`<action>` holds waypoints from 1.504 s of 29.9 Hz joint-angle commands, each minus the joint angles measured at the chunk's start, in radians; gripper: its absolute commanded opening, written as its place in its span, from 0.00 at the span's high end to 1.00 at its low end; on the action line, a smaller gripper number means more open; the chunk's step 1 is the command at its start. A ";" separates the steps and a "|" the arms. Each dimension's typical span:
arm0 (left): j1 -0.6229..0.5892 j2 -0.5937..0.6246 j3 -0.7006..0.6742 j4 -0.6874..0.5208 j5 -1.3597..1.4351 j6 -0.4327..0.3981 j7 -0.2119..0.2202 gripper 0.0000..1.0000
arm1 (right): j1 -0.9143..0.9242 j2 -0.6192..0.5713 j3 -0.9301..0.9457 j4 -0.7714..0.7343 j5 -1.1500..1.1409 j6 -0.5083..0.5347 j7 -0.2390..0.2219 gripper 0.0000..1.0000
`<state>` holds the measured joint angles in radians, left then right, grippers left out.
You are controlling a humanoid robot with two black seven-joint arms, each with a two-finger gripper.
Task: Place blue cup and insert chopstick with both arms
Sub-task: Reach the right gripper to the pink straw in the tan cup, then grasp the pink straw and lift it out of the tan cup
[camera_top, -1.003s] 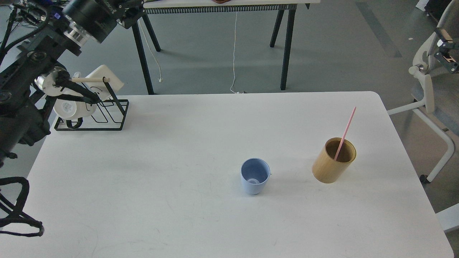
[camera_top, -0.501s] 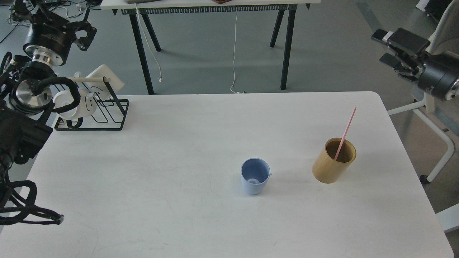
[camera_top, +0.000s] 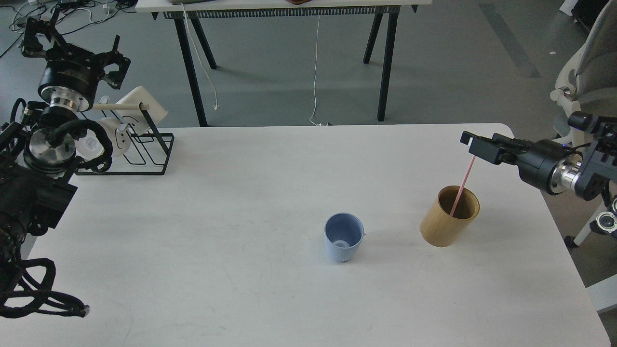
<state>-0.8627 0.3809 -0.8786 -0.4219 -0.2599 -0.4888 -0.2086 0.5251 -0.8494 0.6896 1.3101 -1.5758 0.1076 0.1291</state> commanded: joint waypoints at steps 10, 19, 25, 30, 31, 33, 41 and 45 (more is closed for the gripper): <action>-0.002 -0.001 0.000 0.000 -0.002 0.000 0.000 0.00 | -0.002 0.070 -0.073 -0.035 -0.006 -0.022 -0.003 0.63; -0.002 0.003 0.000 0.000 -0.002 0.000 0.002 0.00 | 0.001 0.070 -0.097 -0.037 -0.006 -0.022 -0.003 0.84; -0.004 0.006 0.000 0.000 -0.002 0.000 0.003 0.00 | 0.007 0.064 -0.097 -0.031 -0.004 -0.023 -0.003 1.00; -0.009 0.006 0.000 0.000 -0.002 0.000 0.005 0.00 | 0.006 0.012 -0.082 0.020 0.000 -0.025 -0.003 1.00; -0.010 0.006 0.000 0.000 -0.002 0.000 0.005 0.00 | 0.007 -0.006 -0.082 0.038 0.000 -0.025 -0.003 1.00; -0.012 0.006 0.000 0.000 -0.002 0.000 0.005 0.00 | 0.013 -0.048 -0.078 0.081 0.002 -0.025 -0.002 1.00; -0.012 0.024 0.000 0.000 -0.002 0.000 0.003 0.00 | 0.172 -0.224 -0.070 0.213 0.011 -0.002 -0.002 0.99; -0.013 0.027 0.000 0.002 -0.001 0.000 -0.003 0.00 | 0.341 -0.217 -0.071 0.190 0.043 0.052 -0.003 0.99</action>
<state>-0.8746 0.4058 -0.8790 -0.4211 -0.2624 -0.4887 -0.2058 0.7571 -1.0689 0.6204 1.5148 -1.5595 0.1229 0.1274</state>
